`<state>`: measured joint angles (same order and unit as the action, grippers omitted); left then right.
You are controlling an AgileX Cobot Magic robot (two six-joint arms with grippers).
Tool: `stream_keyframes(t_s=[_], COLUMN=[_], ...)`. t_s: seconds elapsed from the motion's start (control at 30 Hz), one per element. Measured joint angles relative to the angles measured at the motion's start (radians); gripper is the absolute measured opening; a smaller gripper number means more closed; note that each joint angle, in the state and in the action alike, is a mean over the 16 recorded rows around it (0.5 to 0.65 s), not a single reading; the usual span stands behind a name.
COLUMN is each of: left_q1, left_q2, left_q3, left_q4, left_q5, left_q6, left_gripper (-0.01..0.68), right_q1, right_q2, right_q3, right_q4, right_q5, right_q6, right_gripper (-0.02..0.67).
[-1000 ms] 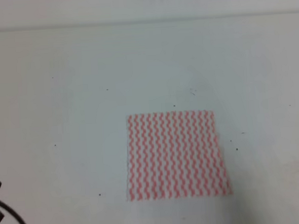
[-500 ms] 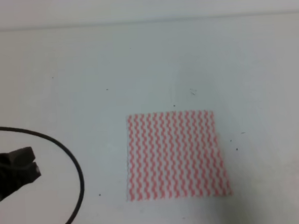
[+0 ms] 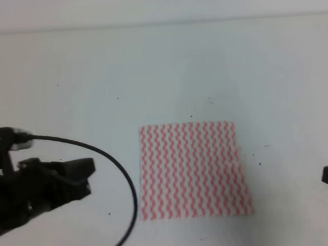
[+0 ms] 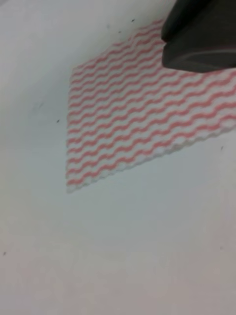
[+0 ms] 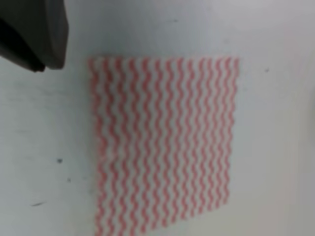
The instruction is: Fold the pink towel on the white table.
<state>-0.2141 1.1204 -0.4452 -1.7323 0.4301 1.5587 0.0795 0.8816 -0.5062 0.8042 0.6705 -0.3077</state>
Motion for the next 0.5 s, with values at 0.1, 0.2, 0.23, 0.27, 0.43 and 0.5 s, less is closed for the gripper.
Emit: stream_keyframes(t_s=[0.1,0.2,0.23,0.27,0.43,0.5], left_q1=[-0.053,-0.111,-0.131,-0.151,-0.243,-0.274], left_q2=[0.022,0.036,0.039,0.042,0.050,0.052], left_q3=[-0.013,-0.024,-0.027,-0.031,-0.045,-0.047], left_q4=[-0.008,-0.008,-0.007,-0.005,0.009,0.016], left_q5=[0.014,0.009,0.005,0.000,-0.037,-0.053], left_q6=[0.007,0.001,-0.002,-0.005,-0.031,-0.041], left_gripper=[-0.005,-0.005,-0.005,-0.005,-0.005,-0.005], right_q1=[0.052,0.130,0.161,0.192,0.352,0.406], right_q2=[0.040,0.078,0.091,0.103,0.173,0.203], right_q3=[-0.013,-0.021,-0.024,-0.027,-0.042,-0.051], right_q4=[0.052,0.084,0.090,0.096,0.111,0.110], right_q5=[-0.023,-0.058,-0.070,-0.083,-0.153,-0.180], right_q6=[-0.032,-0.033,-0.028,-0.024,0.007,0.020], right_gripper=[-0.018,-0.018,-0.018,-0.018,-0.018,-0.018])
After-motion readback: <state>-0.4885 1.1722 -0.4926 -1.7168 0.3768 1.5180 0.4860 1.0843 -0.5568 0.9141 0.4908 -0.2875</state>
